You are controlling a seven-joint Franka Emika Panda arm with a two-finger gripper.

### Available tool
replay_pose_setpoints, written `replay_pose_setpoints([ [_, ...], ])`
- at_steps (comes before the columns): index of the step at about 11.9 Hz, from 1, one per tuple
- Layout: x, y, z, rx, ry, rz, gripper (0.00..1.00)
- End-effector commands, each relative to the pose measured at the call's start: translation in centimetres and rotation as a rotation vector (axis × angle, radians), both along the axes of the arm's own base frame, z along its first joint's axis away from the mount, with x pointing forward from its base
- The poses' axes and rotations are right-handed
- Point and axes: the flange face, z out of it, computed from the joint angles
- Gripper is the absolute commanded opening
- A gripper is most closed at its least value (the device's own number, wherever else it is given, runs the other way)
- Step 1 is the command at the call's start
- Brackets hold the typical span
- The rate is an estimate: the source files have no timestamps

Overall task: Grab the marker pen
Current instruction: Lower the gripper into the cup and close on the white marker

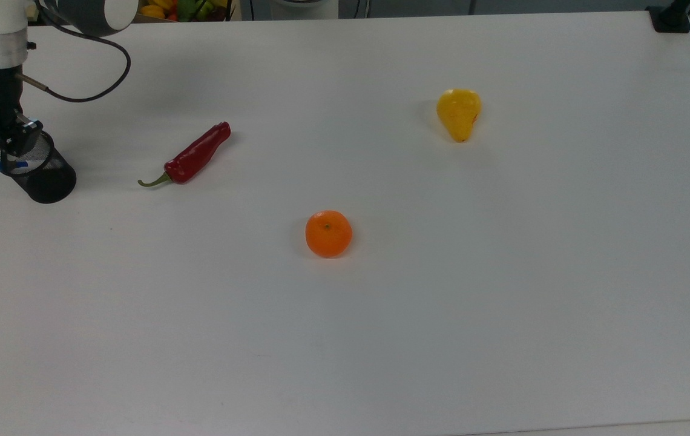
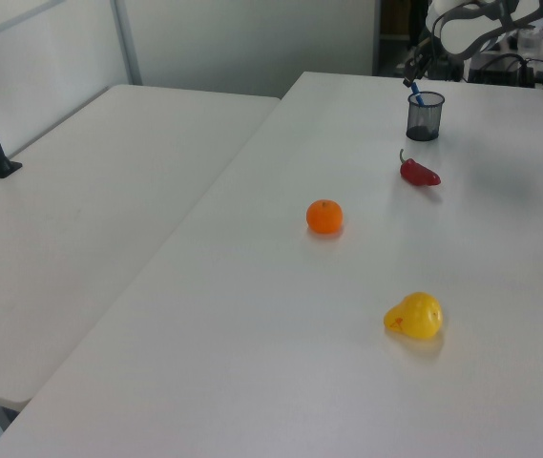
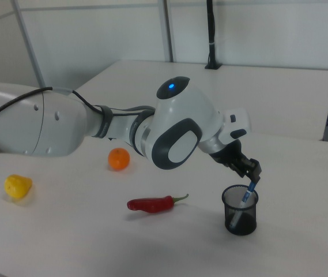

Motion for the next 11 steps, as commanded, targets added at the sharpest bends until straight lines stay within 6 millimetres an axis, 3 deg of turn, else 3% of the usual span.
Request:
replay_pose_setpoints([
  [1,-0.4,-0.8,-0.5,-0.044,-0.001,0.005,0.46],
  [5,-0.5,-1.5,-1.6,-0.058,0.000,0.006,0.46],
  [7,-0.3,-1.5,-2.6,-0.064,0.015,0.014,0.38],
  [10,-0.3,-1.3,-2.4,-0.060,0.012,0.009,0.06],
  [11,-0.2,-1.1,-2.1,-0.058,0.011,0.009,0.01],
])
